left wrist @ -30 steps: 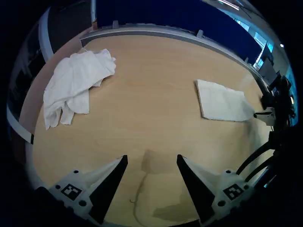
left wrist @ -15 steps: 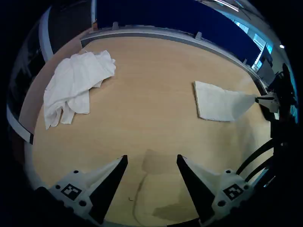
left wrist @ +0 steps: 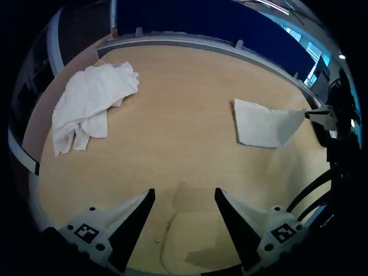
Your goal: Fold towel
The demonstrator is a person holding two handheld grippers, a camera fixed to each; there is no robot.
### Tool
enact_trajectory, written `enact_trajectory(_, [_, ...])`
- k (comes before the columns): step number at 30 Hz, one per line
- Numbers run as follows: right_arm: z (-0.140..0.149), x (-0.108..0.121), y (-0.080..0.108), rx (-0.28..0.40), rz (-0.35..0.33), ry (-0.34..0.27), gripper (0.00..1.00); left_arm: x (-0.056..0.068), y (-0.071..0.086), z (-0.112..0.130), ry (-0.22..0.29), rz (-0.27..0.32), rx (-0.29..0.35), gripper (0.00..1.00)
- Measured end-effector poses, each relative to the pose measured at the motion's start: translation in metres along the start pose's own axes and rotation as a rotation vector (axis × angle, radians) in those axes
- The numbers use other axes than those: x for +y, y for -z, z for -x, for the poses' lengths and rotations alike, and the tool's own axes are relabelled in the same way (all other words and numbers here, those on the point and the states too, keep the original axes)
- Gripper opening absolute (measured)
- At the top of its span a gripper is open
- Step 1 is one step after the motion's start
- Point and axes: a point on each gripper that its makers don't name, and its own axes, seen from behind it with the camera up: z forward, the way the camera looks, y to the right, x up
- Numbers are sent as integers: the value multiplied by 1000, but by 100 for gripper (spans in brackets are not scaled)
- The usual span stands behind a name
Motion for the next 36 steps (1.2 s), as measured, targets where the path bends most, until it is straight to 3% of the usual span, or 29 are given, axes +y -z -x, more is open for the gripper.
enact_trajectory(9, [-42,-25,-20,18,-65,103,3,-3,4,3,10,-7,17,96])
enact_trajectory(15, [-62,-59,-47,14,-138,159,3,-5,8,6,35,-18,33,96])
enact_trajectory(21, [-61,-101,-79,-11,-222,194,3,-6,11,14,69,-26,41,97])
enact_trajectory(26, [-41,-136,-110,-63,-298,183,3,-5,13,20,96,-25,44,96])
enact_trajectory(30, [-20,-153,-129,-117,-331,148,3,-5,12,23,98,-29,41,96])
enact_trajectory(36, [-17,-156,-131,-117,-343,115,3,-3,12,22,101,-25,41,96])
